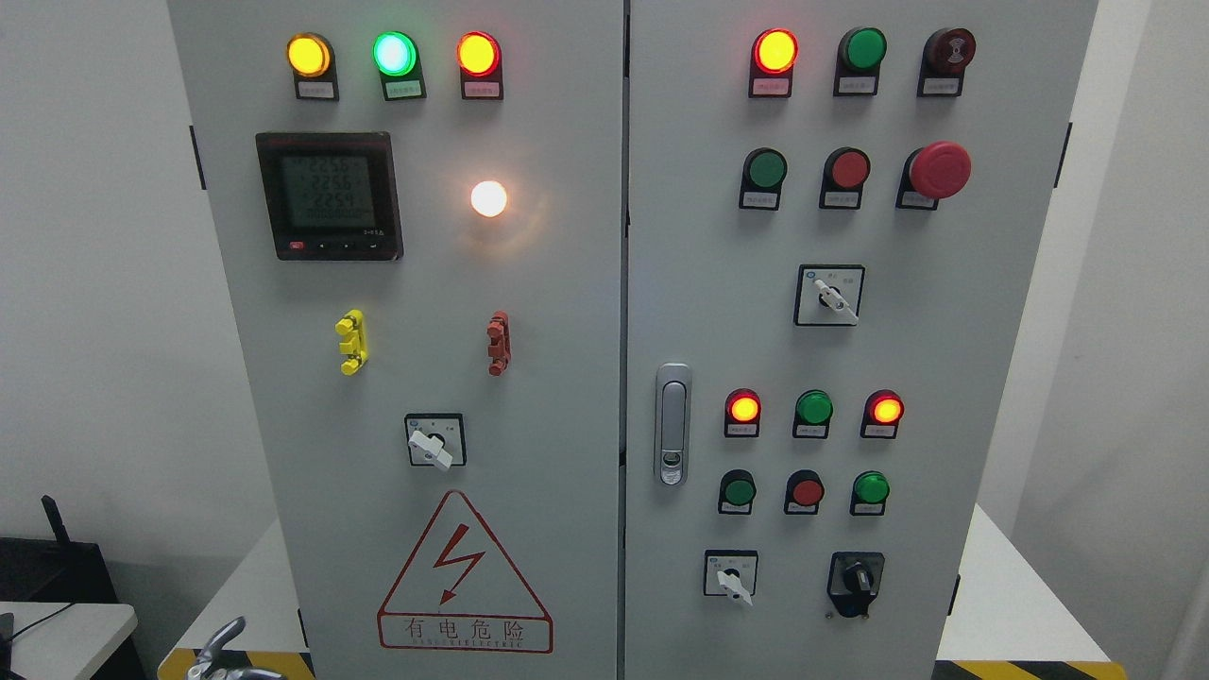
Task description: Turn on light switch 1
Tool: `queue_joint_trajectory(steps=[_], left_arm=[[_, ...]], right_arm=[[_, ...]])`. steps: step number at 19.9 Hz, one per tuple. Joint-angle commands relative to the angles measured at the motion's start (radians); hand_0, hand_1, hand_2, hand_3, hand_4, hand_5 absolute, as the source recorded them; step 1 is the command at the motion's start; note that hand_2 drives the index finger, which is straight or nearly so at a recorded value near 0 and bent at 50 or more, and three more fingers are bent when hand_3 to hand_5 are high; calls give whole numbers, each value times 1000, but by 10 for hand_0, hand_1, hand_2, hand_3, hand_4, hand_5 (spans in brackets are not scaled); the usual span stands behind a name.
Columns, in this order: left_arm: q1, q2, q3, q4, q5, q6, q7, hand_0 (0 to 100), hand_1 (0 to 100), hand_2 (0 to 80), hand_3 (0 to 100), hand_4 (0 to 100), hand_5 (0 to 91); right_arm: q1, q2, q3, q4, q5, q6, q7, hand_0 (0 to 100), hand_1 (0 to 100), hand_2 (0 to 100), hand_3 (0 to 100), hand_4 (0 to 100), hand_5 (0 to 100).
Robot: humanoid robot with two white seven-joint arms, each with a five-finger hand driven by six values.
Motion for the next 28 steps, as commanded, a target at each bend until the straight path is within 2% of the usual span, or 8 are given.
queue_joint_trajectory(steps=[1, 4, 5, 9, 16, 19, 22, 28], left_arm=[[87, 32, 345, 427, 25, -77, -5, 0, 0, 0, 179, 281, 228], [125, 49, 374, 611, 25, -119, -4, 0, 0, 0, 139, 194, 18], [136, 52, 380, 677, 25, -131, -1, 0, 0, 0, 127, 180, 0], [182, 74, 379, 905, 22, -133, 4, 0, 0, 0, 39, 67, 0], [228, 110, 298, 1352, -14, -116, -10, 0, 0, 0, 0, 0, 0], [226, 132, 191, 1519, -14, -70, -56, 0, 0, 0, 0, 0, 0], [226, 127, 25, 1591, -14, -5, -54, 143, 0, 0, 0, 0, 0], [205, 89, -211, 1699, -17, 133, -48, 219, 0, 0, 0, 0, 0]], right_arm=[[0, 0, 23, 0, 5, 1, 0, 120, 389, 0, 0, 0, 0], [0, 0, 23, 0, 5, 1, 0, 120, 389, 0, 0, 0, 0], [0, 0, 23, 0, 5, 1, 0, 120, 389, 0, 0, 0, 0], [0, 0, 23, 0, 5, 1, 0, 120, 389, 0, 0, 0, 0], [0, 0, 23, 0, 5, 1, 0, 120, 389, 0, 0, 0, 0], [0, 0, 23, 0, 5, 1, 0, 120, 389, 0, 0, 0, 0], [1, 1, 23, 0, 5, 1, 0, 120, 389, 0, 0, 0, 0], [0, 0, 23, 0, 5, 1, 0, 120, 389, 0, 0, 0, 0]])
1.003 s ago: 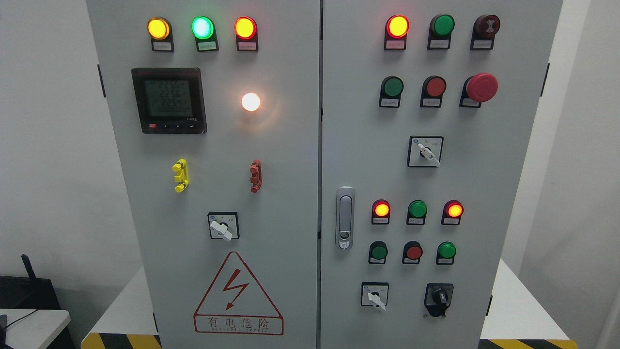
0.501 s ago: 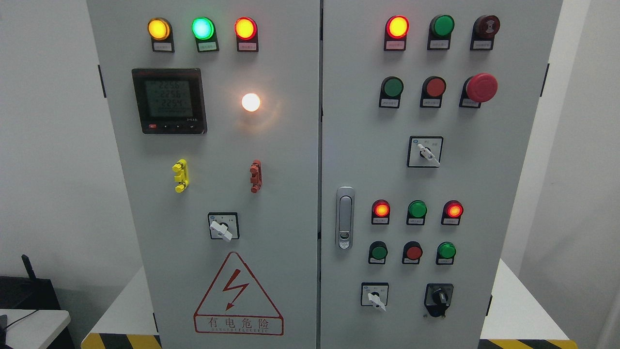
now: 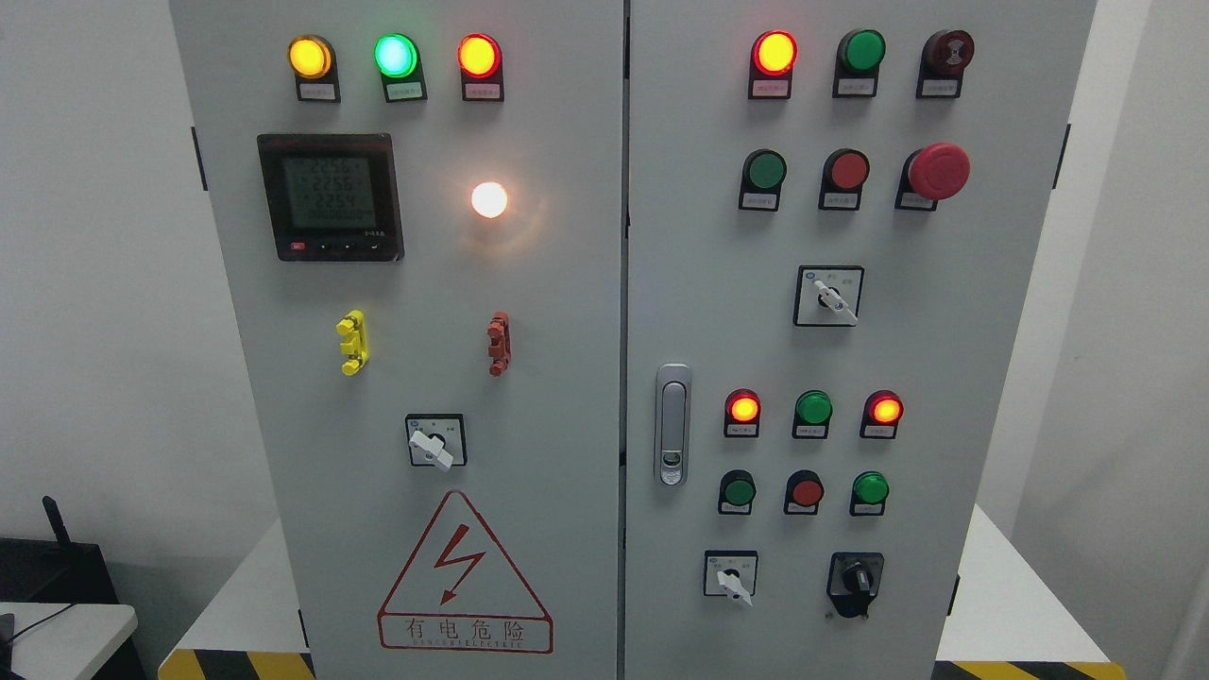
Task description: Turn on light switch 1
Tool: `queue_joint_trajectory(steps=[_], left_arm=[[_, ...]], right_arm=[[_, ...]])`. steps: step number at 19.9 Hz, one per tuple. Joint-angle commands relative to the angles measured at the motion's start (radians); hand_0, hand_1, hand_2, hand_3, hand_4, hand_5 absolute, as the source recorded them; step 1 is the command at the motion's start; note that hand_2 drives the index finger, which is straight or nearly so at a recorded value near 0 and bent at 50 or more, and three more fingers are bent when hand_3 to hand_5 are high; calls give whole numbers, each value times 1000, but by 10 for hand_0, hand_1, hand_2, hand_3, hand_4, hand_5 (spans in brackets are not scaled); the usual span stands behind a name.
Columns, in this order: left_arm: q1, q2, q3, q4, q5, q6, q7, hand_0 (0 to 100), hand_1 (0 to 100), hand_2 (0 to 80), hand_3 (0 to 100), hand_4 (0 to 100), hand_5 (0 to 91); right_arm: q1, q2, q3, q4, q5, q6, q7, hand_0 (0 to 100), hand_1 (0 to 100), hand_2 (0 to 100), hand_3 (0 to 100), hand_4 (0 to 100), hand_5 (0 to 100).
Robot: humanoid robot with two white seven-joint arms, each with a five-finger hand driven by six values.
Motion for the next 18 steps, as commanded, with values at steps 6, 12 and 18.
queue_joint_trajectory(steps=[6, 12, 18], left_arm=[[-55, -22, -371, 379, -10, 113, 98, 215, 0, 0, 0, 0, 0], [-83, -22, -371, 374, -9, 169, 100, 195, 0, 0, 0, 0, 0], [-89, -22, -370, 373, -6, 167, 106, 167, 0, 0, 0, 0, 0]], right_arm=[[0, 0, 23, 0, 5, 1, 0, 120, 389, 0, 0, 0, 0], [0, 1, 23, 0, 5, 1, 0, 120, 389, 0, 0, 0, 0], [1, 1, 23, 0, 5, 1, 0, 120, 389, 0, 0, 0, 0]])
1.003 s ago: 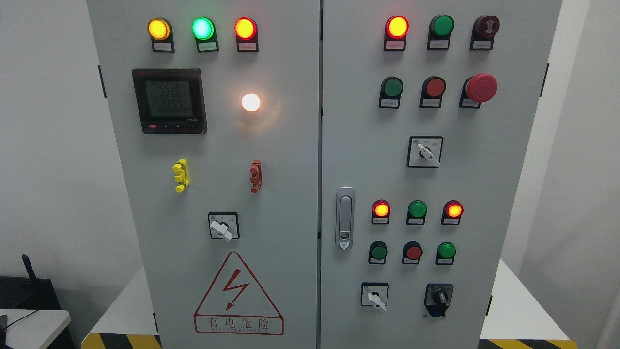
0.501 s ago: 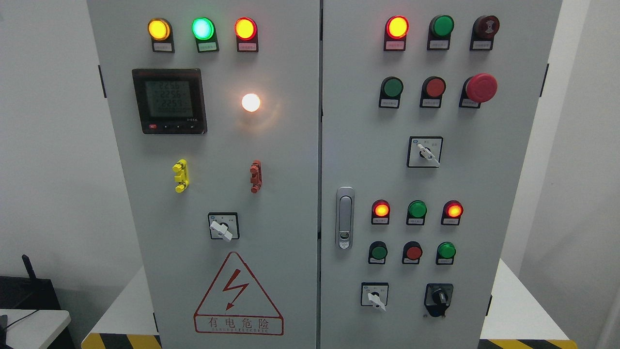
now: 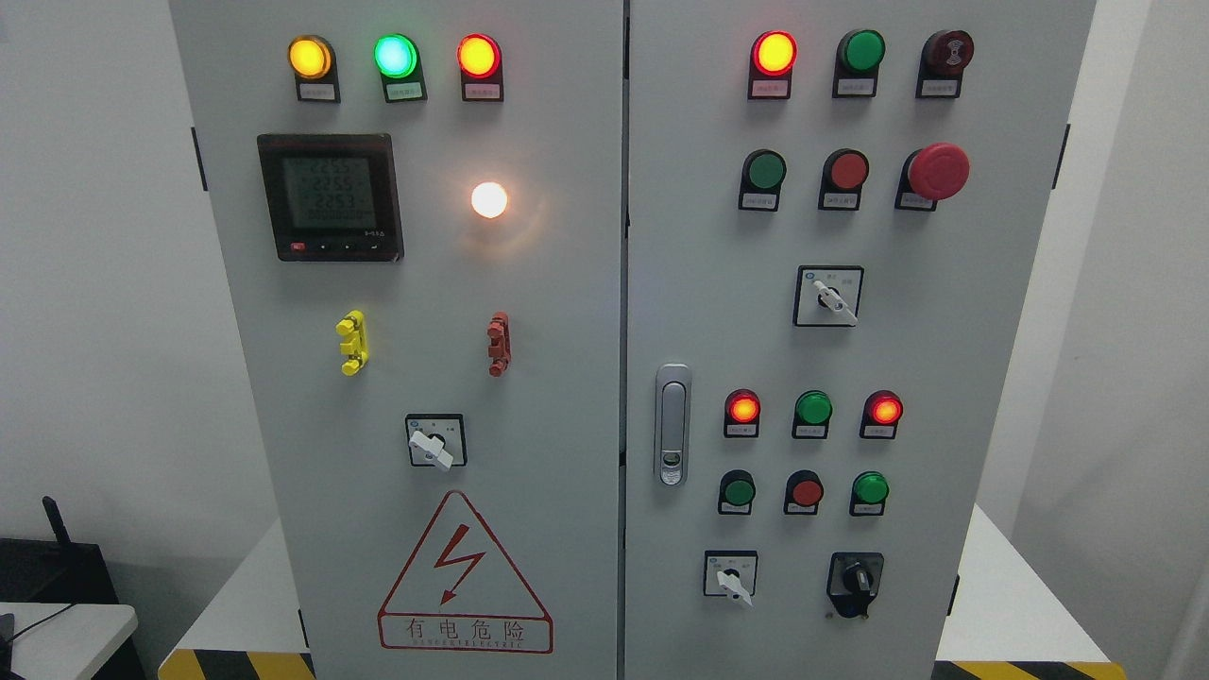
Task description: Turn on light switch 1
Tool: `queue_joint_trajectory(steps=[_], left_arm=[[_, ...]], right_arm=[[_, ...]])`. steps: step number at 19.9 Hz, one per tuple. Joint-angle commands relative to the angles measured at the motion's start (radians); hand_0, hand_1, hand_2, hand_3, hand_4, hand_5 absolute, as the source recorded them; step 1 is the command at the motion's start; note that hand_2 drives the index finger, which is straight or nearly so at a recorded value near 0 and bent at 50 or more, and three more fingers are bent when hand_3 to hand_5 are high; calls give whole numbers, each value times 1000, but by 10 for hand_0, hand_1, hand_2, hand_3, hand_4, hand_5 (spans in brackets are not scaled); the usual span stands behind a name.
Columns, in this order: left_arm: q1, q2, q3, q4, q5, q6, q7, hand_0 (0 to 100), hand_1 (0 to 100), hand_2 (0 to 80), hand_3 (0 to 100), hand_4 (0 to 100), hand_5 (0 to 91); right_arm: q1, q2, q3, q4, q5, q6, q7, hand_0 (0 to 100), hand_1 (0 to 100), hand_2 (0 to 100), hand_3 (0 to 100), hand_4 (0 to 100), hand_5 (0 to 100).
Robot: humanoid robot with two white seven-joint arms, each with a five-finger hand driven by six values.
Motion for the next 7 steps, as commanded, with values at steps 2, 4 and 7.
queue_joint_trajectory(steps=[2, 4, 7], left_arm=[[-15, -3, -74, 66, 1, 1, 11, 161, 0, 0, 0, 0, 0], [-16, -2, -74, 64, 3, 1, 19, 158, 0, 0, 0, 0, 0], [-16, -2, -74, 64, 4, 1, 19, 152, 0, 0, 0, 0, 0]], right_arm=[[0, -1, 23, 0, 5, 1, 0, 120, 389, 0, 0, 0, 0], [0, -1, 23, 0, 5, 1, 0, 120, 389, 0, 0, 0, 0], [0, 1, 23, 0, 5, 1, 0, 120, 389, 0, 0, 0, 0]])
